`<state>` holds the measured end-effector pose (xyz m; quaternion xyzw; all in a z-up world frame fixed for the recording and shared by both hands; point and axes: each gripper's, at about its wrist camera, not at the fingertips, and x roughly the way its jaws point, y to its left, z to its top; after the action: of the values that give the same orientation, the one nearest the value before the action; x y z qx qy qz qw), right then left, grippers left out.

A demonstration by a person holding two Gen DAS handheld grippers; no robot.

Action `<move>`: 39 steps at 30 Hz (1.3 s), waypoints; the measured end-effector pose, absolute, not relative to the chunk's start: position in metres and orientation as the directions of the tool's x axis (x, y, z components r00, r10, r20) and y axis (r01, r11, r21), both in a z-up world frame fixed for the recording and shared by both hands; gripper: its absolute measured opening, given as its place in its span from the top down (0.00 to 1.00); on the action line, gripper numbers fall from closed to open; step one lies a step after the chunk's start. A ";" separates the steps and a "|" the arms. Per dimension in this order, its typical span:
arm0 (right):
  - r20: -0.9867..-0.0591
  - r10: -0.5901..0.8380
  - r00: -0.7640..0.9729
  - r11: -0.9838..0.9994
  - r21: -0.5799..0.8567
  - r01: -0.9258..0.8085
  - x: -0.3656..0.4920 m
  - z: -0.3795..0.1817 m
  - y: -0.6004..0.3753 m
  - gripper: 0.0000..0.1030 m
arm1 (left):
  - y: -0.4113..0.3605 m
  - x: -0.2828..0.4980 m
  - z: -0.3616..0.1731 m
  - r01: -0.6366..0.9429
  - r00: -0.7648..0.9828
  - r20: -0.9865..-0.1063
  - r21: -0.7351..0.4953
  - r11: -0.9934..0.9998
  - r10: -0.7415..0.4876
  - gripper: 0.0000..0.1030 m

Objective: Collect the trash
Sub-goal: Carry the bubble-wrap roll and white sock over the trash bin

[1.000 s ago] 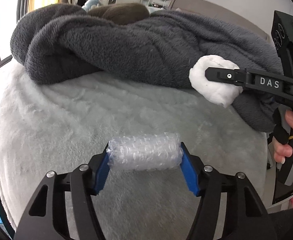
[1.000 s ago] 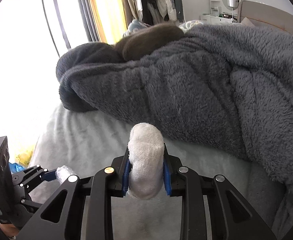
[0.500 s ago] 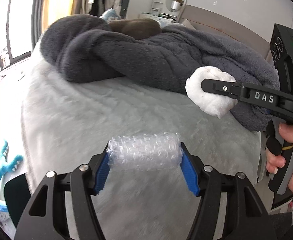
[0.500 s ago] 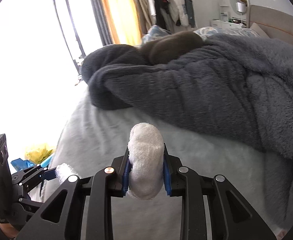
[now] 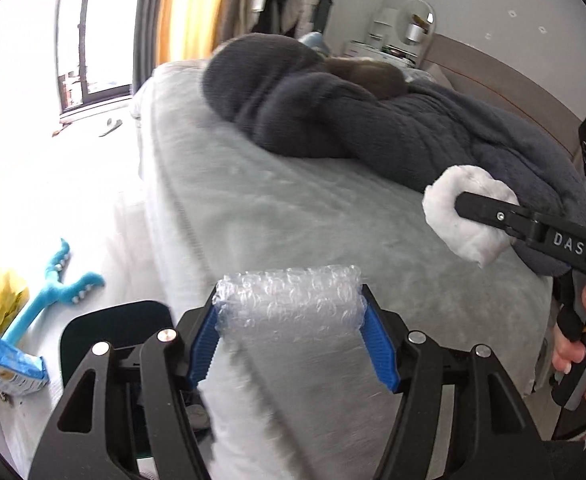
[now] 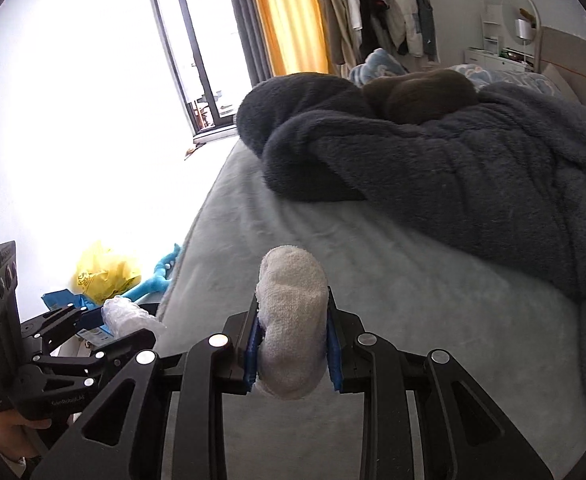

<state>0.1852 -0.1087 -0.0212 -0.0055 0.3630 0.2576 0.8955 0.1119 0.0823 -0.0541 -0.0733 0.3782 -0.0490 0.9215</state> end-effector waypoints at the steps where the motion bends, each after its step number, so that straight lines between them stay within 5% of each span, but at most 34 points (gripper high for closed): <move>1: -0.652 0.461 0.602 0.864 0.176 -0.471 0.184 -0.021 -0.104 0.73 | 0.088 0.110 -0.054 0.026 0.711 -0.690 -0.171 0.985 -0.138 0.35; 39: -0.701 0.599 0.387 0.671 0.176 -0.721 0.160 -0.053 0.130 0.73 | 0.269 0.071 -0.149 -0.233 0.488 -0.873 -0.155 0.960 -0.022 0.33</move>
<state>0.1596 0.1300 -0.0530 -0.0787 0.3848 0.3981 0.8290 0.0711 0.2692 -0.1489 -0.1270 0.5021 0.0618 0.8532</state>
